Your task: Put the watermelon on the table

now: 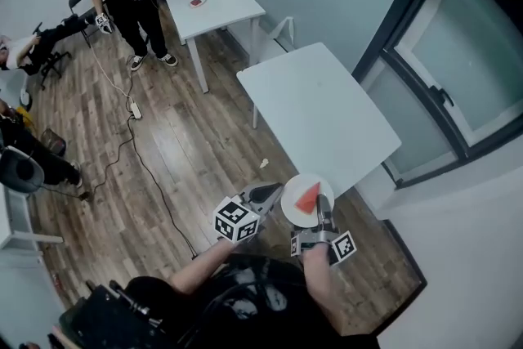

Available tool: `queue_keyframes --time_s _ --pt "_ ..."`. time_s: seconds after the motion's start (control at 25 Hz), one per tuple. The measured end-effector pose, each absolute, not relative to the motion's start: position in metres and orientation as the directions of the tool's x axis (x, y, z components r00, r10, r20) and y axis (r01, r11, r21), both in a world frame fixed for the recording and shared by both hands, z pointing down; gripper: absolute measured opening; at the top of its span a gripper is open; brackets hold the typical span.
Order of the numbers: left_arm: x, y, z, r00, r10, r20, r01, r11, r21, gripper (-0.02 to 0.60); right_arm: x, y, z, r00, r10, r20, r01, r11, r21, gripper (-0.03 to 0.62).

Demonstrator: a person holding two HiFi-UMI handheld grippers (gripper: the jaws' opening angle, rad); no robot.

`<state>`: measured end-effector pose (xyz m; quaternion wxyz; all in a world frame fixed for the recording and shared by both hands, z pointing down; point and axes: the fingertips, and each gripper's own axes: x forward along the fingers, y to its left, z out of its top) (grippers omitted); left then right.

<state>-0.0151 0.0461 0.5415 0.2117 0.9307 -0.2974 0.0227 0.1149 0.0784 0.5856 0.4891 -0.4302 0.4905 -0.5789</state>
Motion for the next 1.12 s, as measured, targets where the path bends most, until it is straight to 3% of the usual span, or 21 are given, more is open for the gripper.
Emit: queue_keyframes --time_s 0.64,1.12 --pt "-0.019 -0.1 0.568 0.812 -0.548 0.2 -0.578 -0.708 0.406 0.005 0.111 -0.073 0.616 -0.168 -0.984 0.066 0.146 -0.091 -0.985 0.028" --pt "0.045 -0.263 0.599 0.802 -0.561 0.204 -0.592 -0.701 0.398 0.005 0.179 -0.239 0.629 -0.18 -0.982 0.06 0.113 -0.081 -0.99 0.028"
